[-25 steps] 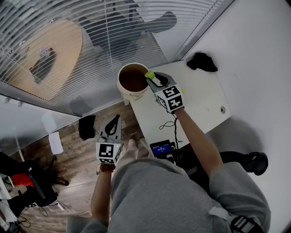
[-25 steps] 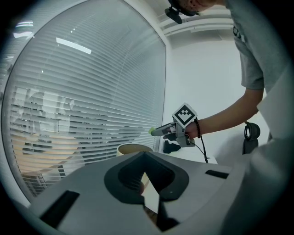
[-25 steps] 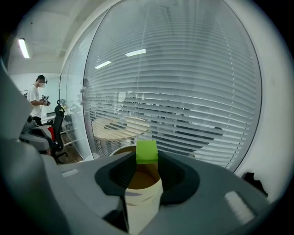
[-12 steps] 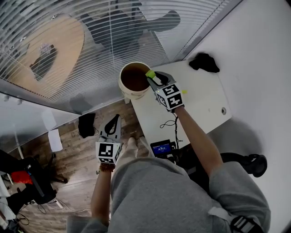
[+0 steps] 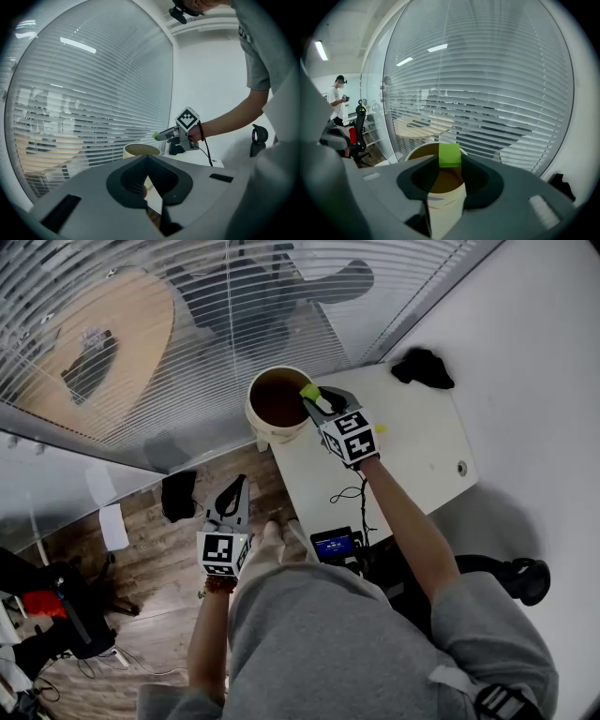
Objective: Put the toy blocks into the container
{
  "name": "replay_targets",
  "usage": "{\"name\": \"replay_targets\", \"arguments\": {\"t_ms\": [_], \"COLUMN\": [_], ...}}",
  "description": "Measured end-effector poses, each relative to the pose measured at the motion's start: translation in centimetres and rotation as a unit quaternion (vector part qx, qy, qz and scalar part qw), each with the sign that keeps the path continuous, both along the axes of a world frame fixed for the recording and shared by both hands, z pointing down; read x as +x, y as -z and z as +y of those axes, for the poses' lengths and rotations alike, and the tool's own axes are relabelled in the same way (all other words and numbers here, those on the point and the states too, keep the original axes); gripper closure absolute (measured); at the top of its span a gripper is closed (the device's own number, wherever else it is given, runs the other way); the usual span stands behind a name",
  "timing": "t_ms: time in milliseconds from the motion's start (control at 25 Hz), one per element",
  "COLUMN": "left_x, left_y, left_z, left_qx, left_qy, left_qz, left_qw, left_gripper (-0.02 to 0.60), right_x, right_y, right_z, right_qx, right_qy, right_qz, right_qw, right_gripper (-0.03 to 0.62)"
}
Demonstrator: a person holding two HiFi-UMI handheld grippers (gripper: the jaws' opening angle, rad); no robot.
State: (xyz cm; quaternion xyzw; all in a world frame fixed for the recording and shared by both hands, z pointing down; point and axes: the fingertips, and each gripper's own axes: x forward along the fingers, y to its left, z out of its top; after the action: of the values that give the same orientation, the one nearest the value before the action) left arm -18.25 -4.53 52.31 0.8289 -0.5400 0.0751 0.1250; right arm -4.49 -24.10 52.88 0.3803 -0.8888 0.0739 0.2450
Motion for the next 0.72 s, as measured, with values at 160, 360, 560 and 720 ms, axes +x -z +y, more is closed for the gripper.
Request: {"name": "replay_targets", "arguments": {"t_ms": [160, 360, 560, 720], "left_x": [-0.06, -0.08, 0.1, 0.39], "left_y": [0.07, 0.06, 0.11, 0.11], "left_z": [0.0, 0.36, 0.04, -0.03], "left_qx": [0.003, 0.0, 0.001, 0.001], "left_qy": [0.003, 0.003, 0.0, -0.005], "left_qz": [0.001, -0.001, -0.003, -0.004], "left_qw": [1.0, 1.0, 1.0, 1.0], "left_gripper": [0.574, 0.574, 0.574, 0.575], "right_x": [0.01, -0.11, -0.12, 0.28], "right_y": [-0.31, -0.39, -0.22, -0.05], "right_z": [-0.02, 0.37, 0.27, 0.45], "right_qx": [-0.003, -0.003, 0.001, 0.001], "right_qy": [0.0, 0.003, 0.005, 0.001], "right_qz": [0.003, 0.005, -0.001, -0.004], "right_qw": [1.0, 1.0, 1.0, 1.0], "right_gripper": [0.44, 0.437, 0.437, 0.437]}}
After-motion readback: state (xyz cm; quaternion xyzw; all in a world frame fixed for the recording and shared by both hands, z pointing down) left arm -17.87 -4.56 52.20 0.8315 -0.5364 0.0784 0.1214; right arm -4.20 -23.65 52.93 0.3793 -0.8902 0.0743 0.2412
